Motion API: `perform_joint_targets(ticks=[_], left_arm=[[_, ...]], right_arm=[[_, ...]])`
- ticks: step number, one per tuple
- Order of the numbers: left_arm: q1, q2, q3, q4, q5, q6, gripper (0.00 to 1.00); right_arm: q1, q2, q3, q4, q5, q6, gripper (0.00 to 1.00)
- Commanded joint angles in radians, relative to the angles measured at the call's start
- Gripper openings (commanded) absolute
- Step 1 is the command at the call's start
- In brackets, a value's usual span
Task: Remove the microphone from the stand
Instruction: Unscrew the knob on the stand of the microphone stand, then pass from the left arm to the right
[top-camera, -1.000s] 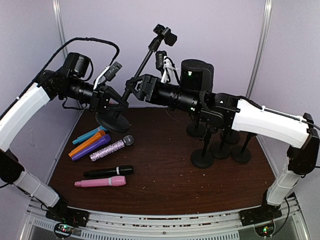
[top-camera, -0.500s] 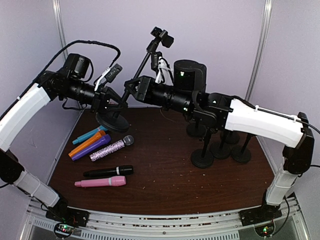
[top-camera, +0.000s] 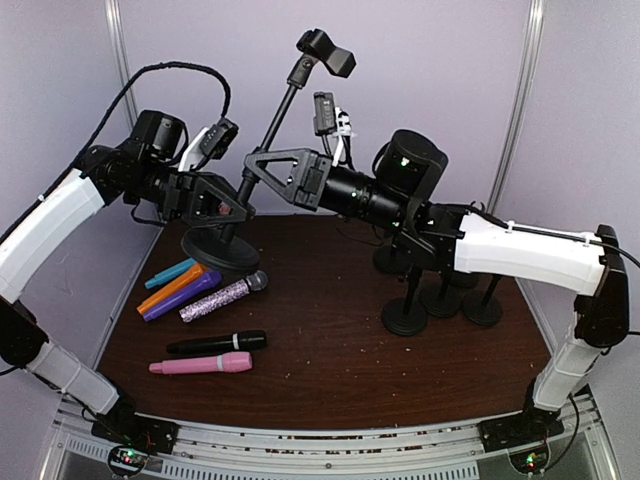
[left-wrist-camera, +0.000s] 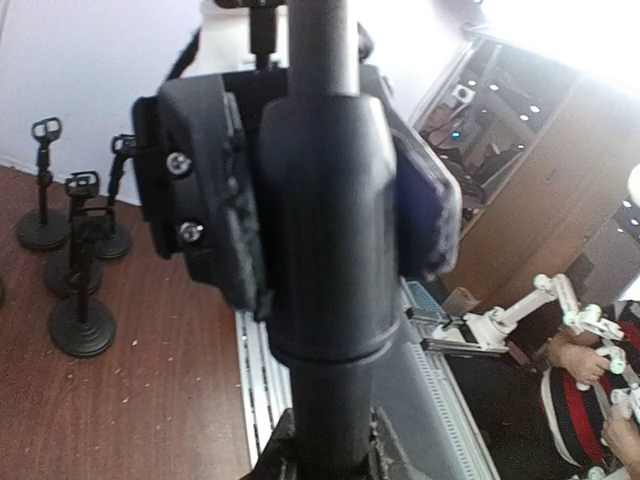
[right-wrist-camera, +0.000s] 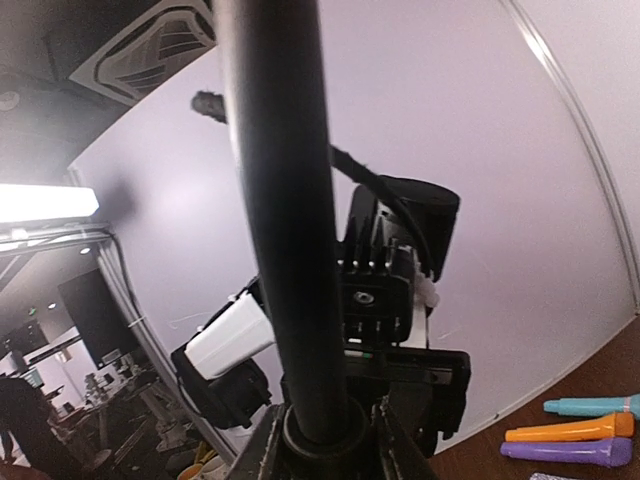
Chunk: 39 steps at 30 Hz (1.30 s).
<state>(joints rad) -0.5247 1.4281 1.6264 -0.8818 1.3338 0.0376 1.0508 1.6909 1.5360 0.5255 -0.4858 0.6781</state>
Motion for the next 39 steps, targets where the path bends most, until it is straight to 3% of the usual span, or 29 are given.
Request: perform_joint_targets(ticks=[1,9,12,14,16,20,22,24,26,34,39], left_arm=[[-0.011,-0.010,-0.018,0.107,0.156,-0.027,0.00],[-0.016,-0.009,-0.023,0.108,0.231,-0.028,0.00],[-0.016,-0.008,-0.024,0.109,0.239,-0.027,0.00],[-0.016,-0.007,-0.021,0.109,0.236,-0.024,0.00],[-0.016,-0.006,-0.013,0.109,0.225,-0.024,0.00],[-0.012,-0.006,0.019,0.110,0.145,-0.022,0.00],[-0.003,-0.006,0.033,0.111,0.086,-0.019,0.00],[0.007,-0.005,0.050,0.112,0.006,-0.011,0.00],[0.019,-0.002,0.065,0.112,-0.063,-0.007,0.00],[0.026,-0.006,0.072,0.102,-0.232,0.031,0.00],[0.026,-0.009,0.066,0.082,-0.242,0.062,0.00]], right_arm=[[0.009,0.000,0.053,0.342,-0.273,0.136,0.00],[-0.001,0.098,0.131,0.624,-0.452,0.416,0.01],[-0.008,0.136,0.155,0.754,-0.477,0.533,0.10],[-0.012,0.136,0.157,0.744,-0.484,0.540,0.17],[-0.012,0.111,0.135,0.634,-0.480,0.460,0.29],[-0.021,0.000,0.029,0.220,-0.302,0.118,0.80],[-0.024,-0.051,0.009,-0.021,-0.135,-0.022,0.90],[-0.026,-0.076,0.008,-0.226,0.021,-0.081,0.91],[-0.026,-0.087,0.007,-0.320,0.151,-0.092,0.86],[0.032,-0.064,0.107,-0.482,0.362,-0.146,0.69],[0.052,-0.033,0.150,-0.454,0.369,-0.153,0.63]])
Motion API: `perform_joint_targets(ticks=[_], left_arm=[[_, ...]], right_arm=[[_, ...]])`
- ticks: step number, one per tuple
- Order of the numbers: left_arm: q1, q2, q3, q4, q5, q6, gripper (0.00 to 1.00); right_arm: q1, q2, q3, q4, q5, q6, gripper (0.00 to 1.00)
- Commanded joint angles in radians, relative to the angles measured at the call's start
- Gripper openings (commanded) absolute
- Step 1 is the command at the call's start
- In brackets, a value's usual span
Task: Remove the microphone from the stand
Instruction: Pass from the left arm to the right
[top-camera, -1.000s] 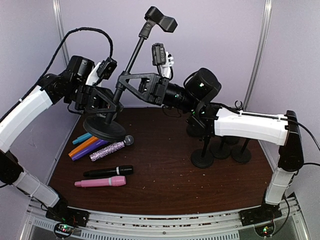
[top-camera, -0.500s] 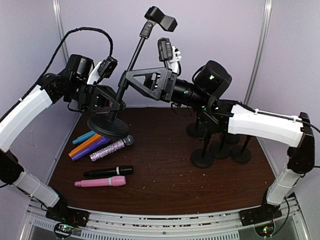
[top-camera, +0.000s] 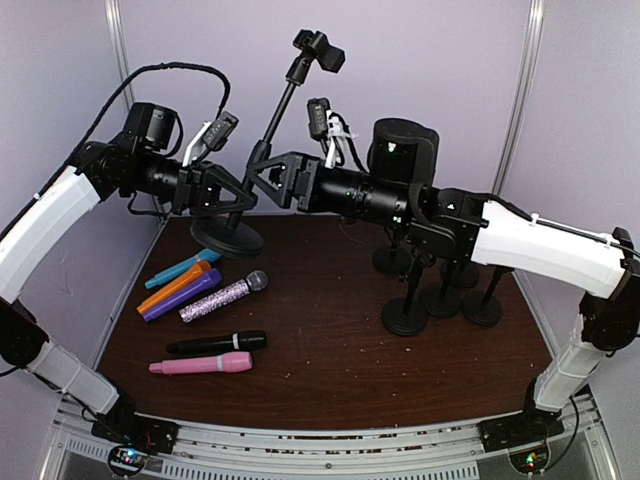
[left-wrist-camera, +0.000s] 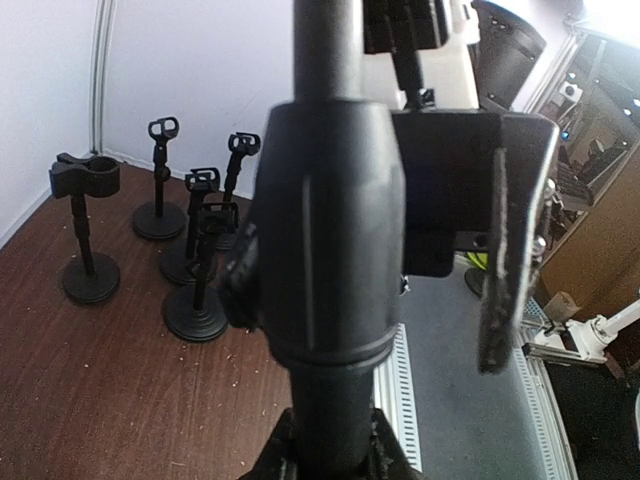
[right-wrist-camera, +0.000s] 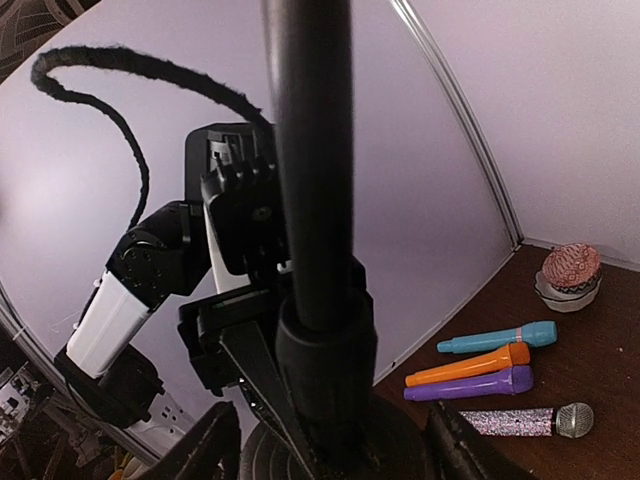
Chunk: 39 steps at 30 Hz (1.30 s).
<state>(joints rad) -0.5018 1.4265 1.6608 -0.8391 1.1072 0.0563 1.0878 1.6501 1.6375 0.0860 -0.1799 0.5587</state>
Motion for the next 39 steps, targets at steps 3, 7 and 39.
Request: perform_joint_targets(ticks=[3,7,39], left_arm=[[0.003,-0.011,0.022,0.035,-0.009,0.054,0.00],[0.003,-0.012,0.011,0.024,-0.004,0.073,0.00],[-0.003,-0.011,-0.020,0.005,0.089,0.100,0.00]], right_arm=[[0.017,0.014,0.054,0.026,0.035,-0.033,0.60],[0.022,0.028,0.084,0.044,-0.001,-0.042,0.57],[0.026,0.125,0.235,0.140,-0.342,-0.023,0.43]])
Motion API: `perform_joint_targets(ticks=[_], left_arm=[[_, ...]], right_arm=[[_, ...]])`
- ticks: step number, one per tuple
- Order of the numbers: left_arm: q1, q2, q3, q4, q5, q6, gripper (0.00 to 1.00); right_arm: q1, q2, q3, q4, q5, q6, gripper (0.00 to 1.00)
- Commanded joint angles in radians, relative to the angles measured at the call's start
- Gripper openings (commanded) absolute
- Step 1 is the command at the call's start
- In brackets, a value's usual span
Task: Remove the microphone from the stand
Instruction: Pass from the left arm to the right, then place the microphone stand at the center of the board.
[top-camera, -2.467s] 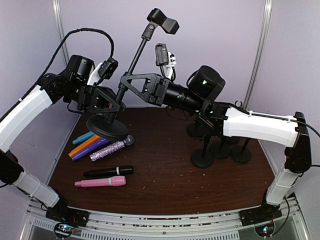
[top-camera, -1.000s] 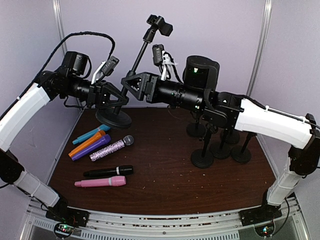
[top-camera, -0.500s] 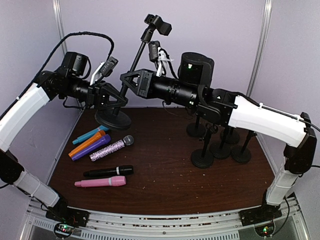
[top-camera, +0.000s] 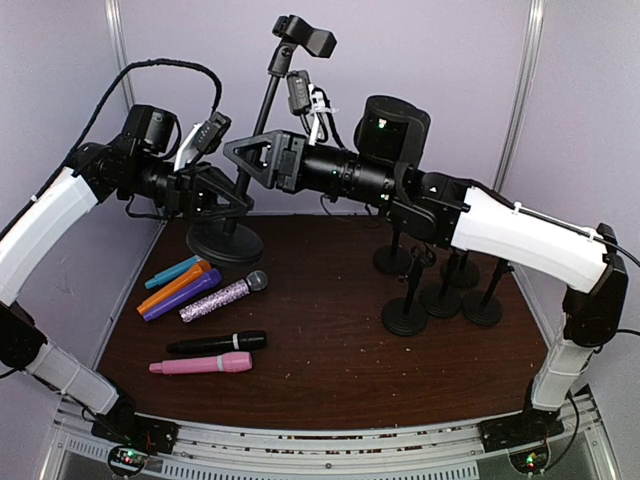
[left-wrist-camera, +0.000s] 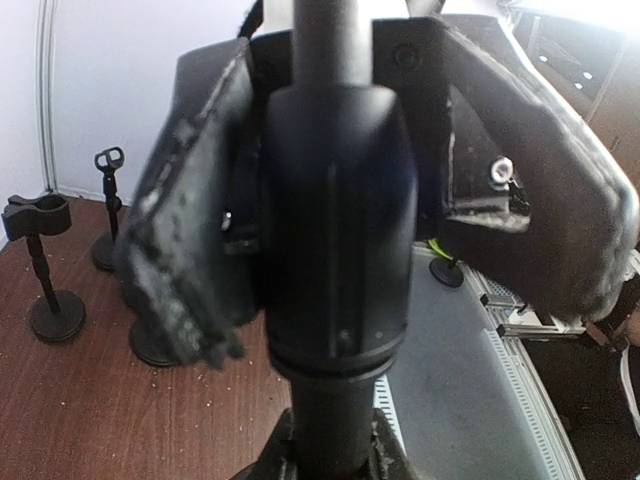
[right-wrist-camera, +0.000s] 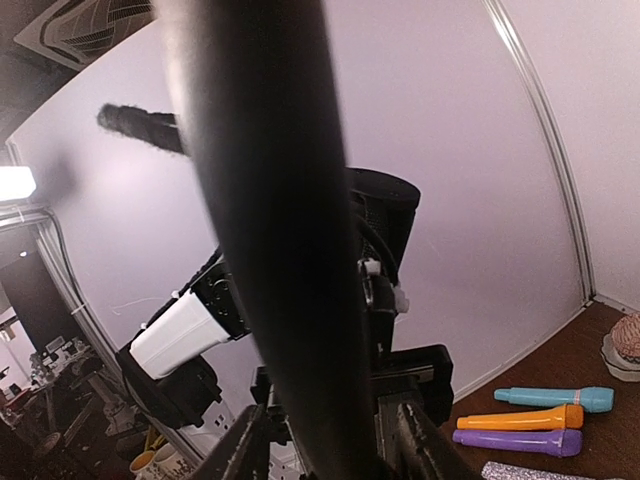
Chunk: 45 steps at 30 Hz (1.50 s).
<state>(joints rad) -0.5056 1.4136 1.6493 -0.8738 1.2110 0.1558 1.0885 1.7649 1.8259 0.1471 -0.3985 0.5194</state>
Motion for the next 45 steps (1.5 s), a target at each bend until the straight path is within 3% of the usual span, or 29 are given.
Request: perform_joint_targets(ticks=[1,5,13,16,21,23,24,32,45], left_arm=[[0.000,0.002,-0.009,0.041,-0.018,0.001,0.00],[0.000,0.004,-0.004,0.041,-0.025,-0.001,0.00],[0.000,0.007,-0.001,0.039,-0.053,0.007,0.00],[0.001,0.010,0.001,0.039,-0.085,0.007,0.03],[0.002,0.015,0.000,0.037,-0.199,-0.010,0.78],[0.006,0.009,0.001,0.019,-0.233,0.005,0.94],[0.009,0.008,0.003,0.004,-0.240,0.021,0.97],[0.068,0.010,0.014,-0.110,-0.322,0.105,0.98],[0.165,-0.017,-0.034,-0.129,-0.332,0.152,0.98]], right_arm=[[0.025,0.011,0.046,0.079,-0.122,0.017,0.43],[0.025,0.009,0.044,0.069,-0.105,0.014,0.35],[0.018,-0.035,-0.012,0.033,-0.012,-0.029,0.00],[0.017,-0.061,-0.048,0.013,0.054,-0.067,0.00],[0.013,-0.099,-0.143,-0.047,0.273,-0.166,0.00],[0.005,-0.112,-0.203,-0.055,0.373,-0.198,0.00],[0.003,-0.116,-0.230,-0.056,0.429,-0.213,0.00],[-0.027,-0.087,-0.465,0.087,0.831,-0.340,0.00],[-0.044,0.112,-0.723,0.532,1.058,-0.456,0.00]])
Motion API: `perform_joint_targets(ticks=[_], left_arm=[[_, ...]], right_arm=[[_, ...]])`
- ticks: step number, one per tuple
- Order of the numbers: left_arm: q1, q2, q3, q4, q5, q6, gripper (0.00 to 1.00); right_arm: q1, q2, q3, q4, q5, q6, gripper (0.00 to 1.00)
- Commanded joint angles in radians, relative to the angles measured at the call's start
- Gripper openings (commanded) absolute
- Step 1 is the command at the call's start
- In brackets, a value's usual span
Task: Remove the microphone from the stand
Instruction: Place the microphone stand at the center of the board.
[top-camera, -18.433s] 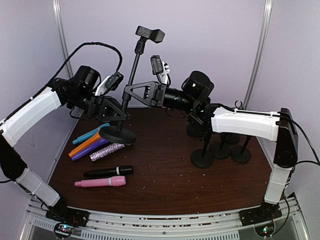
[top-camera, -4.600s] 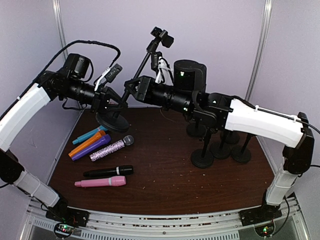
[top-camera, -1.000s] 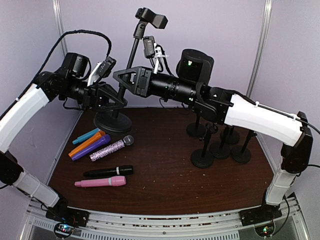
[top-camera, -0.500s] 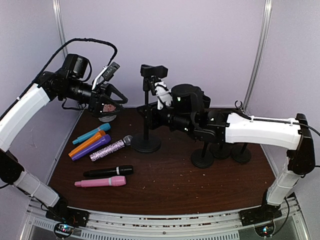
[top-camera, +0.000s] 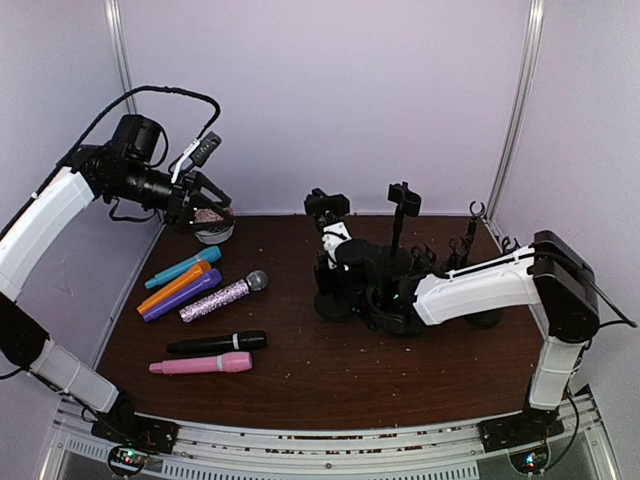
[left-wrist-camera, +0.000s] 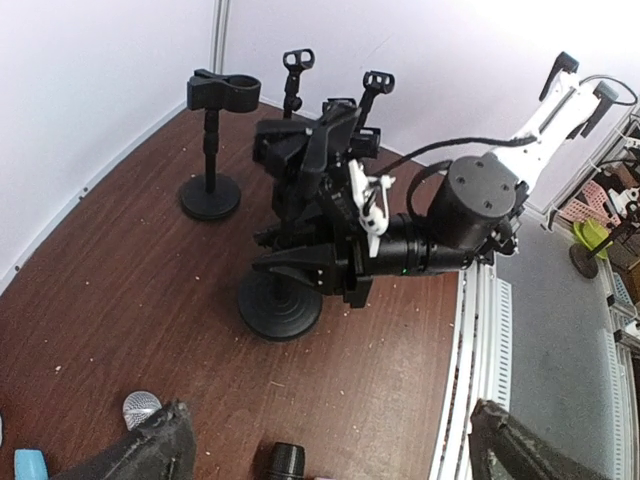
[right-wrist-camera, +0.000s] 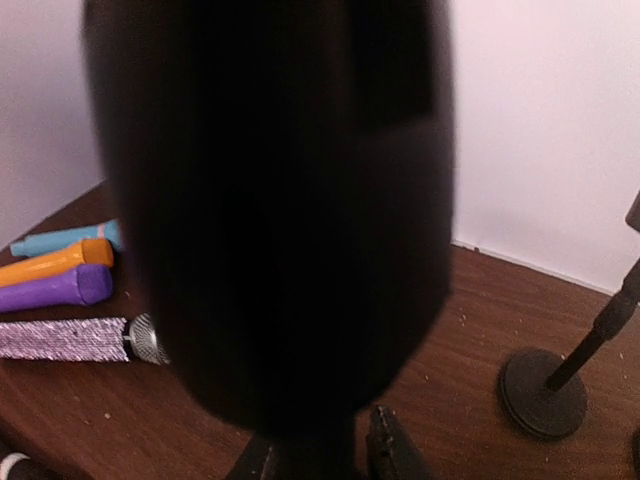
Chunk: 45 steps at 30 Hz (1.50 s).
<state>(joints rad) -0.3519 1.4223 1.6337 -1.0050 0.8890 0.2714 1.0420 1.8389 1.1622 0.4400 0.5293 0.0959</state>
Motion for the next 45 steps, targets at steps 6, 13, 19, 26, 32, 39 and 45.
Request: perform_joint_targets(ticks=[6,13,19,26,32,39,45], left_arm=[[0.026,-0.034,-0.031,0.002,-0.015,0.051,0.98],[0.030,-0.040,-0.028,0.002,-0.007,0.053,0.97],[0.030,-0.039,-0.026,0.002,-0.008,0.052,0.97],[0.031,-0.032,-0.012,0.002,-0.013,0.039,0.97],[0.036,-0.036,-0.015,0.002,-0.026,0.041,0.97],[0.047,-0.033,-0.025,0.002,-0.050,0.049,0.97],[0.101,-0.037,-0.103,0.008,-0.142,0.112,0.98]], right_arm=[[0.007,0.084,-0.091,0.254,0.148,0.015,0.06],[0.014,0.042,-0.146,0.170,0.151,0.117,1.00],[0.057,-0.067,-0.258,0.113,0.179,0.217,1.00],[0.137,-0.132,-0.258,-0.131,0.122,0.284,1.00],[0.195,-0.186,-0.267,-0.341,-0.006,0.303,0.99],[0.228,-0.292,-0.291,-0.443,-0.097,0.321,0.79],[0.219,-0.490,-0.440,-0.460,0.008,0.463,0.89]])
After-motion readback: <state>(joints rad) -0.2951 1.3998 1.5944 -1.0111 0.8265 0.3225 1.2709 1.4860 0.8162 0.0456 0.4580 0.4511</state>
